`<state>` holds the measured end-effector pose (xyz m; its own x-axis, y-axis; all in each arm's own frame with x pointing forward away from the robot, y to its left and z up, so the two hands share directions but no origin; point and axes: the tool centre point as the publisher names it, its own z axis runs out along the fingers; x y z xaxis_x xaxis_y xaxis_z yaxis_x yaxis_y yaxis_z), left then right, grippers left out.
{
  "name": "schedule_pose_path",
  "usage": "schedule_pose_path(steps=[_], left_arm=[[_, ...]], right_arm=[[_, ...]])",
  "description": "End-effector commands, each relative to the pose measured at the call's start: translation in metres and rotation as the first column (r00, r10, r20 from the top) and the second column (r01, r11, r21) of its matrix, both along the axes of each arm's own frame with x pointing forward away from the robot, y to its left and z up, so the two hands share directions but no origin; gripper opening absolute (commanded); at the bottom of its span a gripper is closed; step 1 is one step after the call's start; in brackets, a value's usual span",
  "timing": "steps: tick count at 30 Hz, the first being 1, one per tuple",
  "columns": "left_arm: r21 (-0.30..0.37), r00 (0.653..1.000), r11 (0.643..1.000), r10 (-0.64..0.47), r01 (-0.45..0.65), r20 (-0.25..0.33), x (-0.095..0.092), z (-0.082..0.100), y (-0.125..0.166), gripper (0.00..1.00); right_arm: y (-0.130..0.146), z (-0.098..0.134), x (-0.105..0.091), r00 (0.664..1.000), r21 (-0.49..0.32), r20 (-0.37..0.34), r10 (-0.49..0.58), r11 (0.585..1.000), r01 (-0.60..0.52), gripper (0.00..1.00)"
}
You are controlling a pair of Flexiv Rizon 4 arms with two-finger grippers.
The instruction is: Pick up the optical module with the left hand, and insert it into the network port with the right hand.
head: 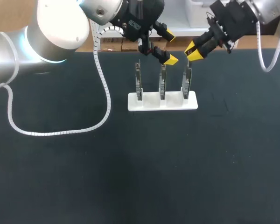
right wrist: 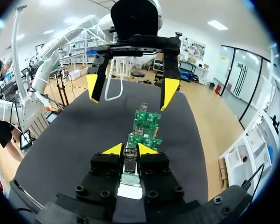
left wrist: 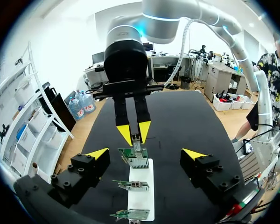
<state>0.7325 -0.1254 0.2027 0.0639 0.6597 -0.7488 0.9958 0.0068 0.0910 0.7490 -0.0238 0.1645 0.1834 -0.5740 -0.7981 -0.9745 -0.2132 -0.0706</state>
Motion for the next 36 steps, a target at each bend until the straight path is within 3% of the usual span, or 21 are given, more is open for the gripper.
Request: schedule_pose_path(steps=[1,23,36], left_arm=[[0.007,1.0,1.0,0.001,-0.001,-0.003,0.001,0.001,-0.001,1.0],[0.007,1.0,1.0,0.001,-0.001,-0.003,0.001,0.001,-0.001,1.0],[0.007,1.0,1.0,0.001,-0.001,-0.003,0.001,0.001,-0.001,1.0]], right_arm=[[-0.001,-0.004,-0.01,1.0,0.0,0.012,-0.019,1.0,0.019,0.02],[-0.007,-0.009,-0.004,0.998,0.033,0.007,-0.055,0.998,0.055,0.01],[-0.008,-0.013,-0.001,0.998,0.044,-0.038,-0.057,0.997,0.058,0.0]])
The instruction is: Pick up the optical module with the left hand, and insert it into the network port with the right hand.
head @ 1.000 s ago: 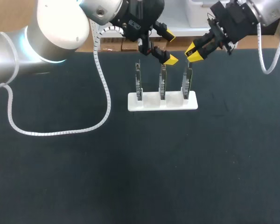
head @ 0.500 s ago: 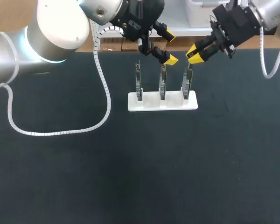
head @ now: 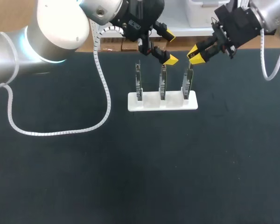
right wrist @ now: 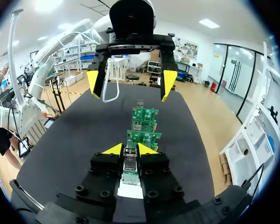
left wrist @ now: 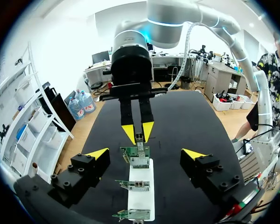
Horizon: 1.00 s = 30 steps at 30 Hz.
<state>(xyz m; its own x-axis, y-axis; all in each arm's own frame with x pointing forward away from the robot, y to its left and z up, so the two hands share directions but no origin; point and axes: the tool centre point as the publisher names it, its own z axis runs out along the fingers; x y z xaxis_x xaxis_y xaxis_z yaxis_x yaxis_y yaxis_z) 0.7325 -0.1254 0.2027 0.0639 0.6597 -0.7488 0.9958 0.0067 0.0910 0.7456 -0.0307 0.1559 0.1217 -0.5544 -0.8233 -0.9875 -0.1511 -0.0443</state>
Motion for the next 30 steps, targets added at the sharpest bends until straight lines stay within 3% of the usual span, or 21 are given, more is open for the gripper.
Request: schedule_pose_path(steps=[1,19,24,26,27,28,29,30], left_arm=[[0.007,1.0,1.0,0.001,-0.001,-0.003,0.001,0.001,-0.001,1.0],[0.007,1.0,1.0,0.001,-0.001,-0.003,0.001,0.001,-0.001,1.0],[0.007,1.0,1.0,0.001,-0.001,-0.003,0.001,0.001,-0.001,1.0],[0.007,1.0,1.0,0.001,-0.001,-0.003,0.001,0.001,-0.001,1.0],[0.007,1.0,1.0,0.001,-0.001,-0.003,0.001,0.001,-0.001,1.0],[0.007,1.0,1.0,0.001,-0.001,-0.003,0.001,0.001,-0.001,1.0],[0.007,1.0,1.0,0.001,-0.001,-0.003,0.001,0.001,-0.001,1.0],[0.007,1.0,1.0,0.001,-0.001,-0.003,0.001,0.001,-0.001,1.0]], right_arm=[[-0.001,-0.005,0.003,1.0,0.016,0.001,0.003,1.0,-0.003,0.01],[0.006,-0.012,0.01,1.0,0.021,0.003,0.012,1.0,-0.012,0.04],[0.008,-0.011,0.01,1.0,0.021,0.01,0.01,1.0,-0.01,0.15],[0.008,-0.009,0.009,1.0,0.022,0.019,0.005,1.0,-0.006,0.23],[0.009,-0.008,0.008,1.0,0.022,0.022,0.002,1.0,-0.002,0.32],[0.009,-0.008,0.008,1.0,0.024,0.024,-0.001,1.0,0.0,0.48],[0.009,-0.007,0.007,1.0,0.024,0.025,0.0,1.0,0.0,1.0],[0.01,-0.006,0.006,1.0,0.017,0.023,-0.003,1.0,0.002,1.0]])
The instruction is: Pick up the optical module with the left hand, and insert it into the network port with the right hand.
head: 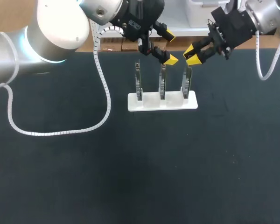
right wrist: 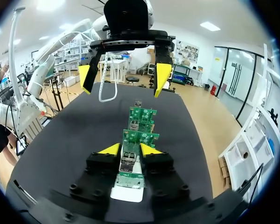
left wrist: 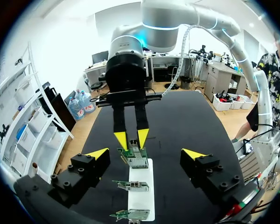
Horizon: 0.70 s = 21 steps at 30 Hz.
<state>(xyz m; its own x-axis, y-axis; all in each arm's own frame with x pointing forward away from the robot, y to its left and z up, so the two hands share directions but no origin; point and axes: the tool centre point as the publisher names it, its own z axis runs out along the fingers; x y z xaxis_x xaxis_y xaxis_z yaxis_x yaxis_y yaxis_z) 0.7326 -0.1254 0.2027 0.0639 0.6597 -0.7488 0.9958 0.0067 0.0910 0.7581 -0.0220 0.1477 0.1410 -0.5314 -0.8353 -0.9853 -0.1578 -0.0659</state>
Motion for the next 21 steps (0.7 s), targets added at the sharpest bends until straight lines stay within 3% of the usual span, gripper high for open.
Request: schedule_pose_path(steps=[1,14,15,16,17,18,19,21], left_arm=[[0.007,1.0,1.0,0.001,-0.001,-0.003,0.001,0.001,-0.001,1.0],[0.007,1.0,1.0,0.001,-0.001,-0.003,0.001,0.001,-0.001,1.0],[0.007,1.0,1.0,0.001,-0.001,-0.003,0.001,0.001,-0.001,1.0],[0.007,1.0,1.0,0.001,-0.001,-0.003,0.001,0.001,-0.001,1.0],[0.007,1.0,1.0,0.001,-0.001,-0.003,0.001,0.001,-0.001,1.0],[0.007,1.0,1.0,0.001,-0.001,-0.003,0.001,0.001,-0.001,1.0],[0.007,1.0,1.0,0.001,-0.001,-0.003,0.001,0.001,-0.001,1.0],[0.007,1.0,1.0,0.001,-0.001,-0.003,0.001,0.001,-0.001,1.0]], right_arm=[[0.002,0.003,-0.008,1.0,-0.01,0.01,-0.01,1.0,0.01,1.0],[-0.005,0.033,-0.009,0.997,-0.028,0.072,-0.029,0.999,0.031,1.0],[-0.005,0.033,-0.009,0.997,-0.028,0.072,-0.03,0.999,0.032,0.83],[-0.005,0.033,-0.009,0.997,-0.028,0.073,-0.031,0.999,0.033,0.5],[-0.006,0.034,-0.008,0.997,-0.023,0.074,-0.027,0.999,0.029,0.37],[-0.006,0.034,-0.008,0.997,-0.029,0.07,-0.023,0.999,0.025,0.1],[-0.006,0.034,-0.008,0.997,-0.03,0.068,-0.023,0.999,0.025,0.0],[-0.005,0.033,-0.008,0.998,-0.027,0.067,-0.02,0.999,0.022,0.0]])
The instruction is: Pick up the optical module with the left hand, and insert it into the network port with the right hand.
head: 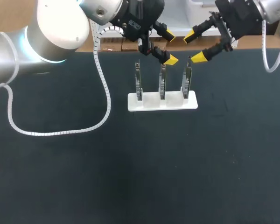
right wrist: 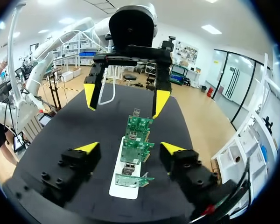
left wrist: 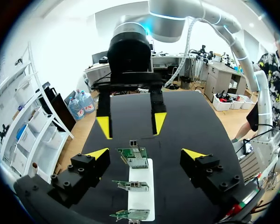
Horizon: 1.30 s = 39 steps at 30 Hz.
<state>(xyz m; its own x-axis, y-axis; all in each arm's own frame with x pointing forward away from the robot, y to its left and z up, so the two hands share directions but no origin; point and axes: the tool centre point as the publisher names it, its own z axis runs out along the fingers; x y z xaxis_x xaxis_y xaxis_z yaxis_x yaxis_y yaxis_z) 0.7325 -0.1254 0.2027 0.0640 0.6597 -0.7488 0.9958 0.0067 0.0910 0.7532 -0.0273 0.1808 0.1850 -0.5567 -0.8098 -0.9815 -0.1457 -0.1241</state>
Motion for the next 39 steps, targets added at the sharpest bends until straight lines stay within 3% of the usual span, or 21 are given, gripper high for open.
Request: schedule_pose_path(steps=[1,39], left_arm=[[0.007,1.0,1.0,0.001,-0.001,-0.003,0.001,0.001,-0.001,1.0],[0.007,1.0,1.0,0.001,-0.001,-0.003,0.001,0.001,-0.001,1.0]], right_arm=[[0.0,0.0,-0.003,1.0,0.0,0.002,-0.007,1.0,0.007,0.0],[-0.001,-0.019,-0.001,0.999,0.015,-0.05,-0.021,1.0,0.021,0.0]])
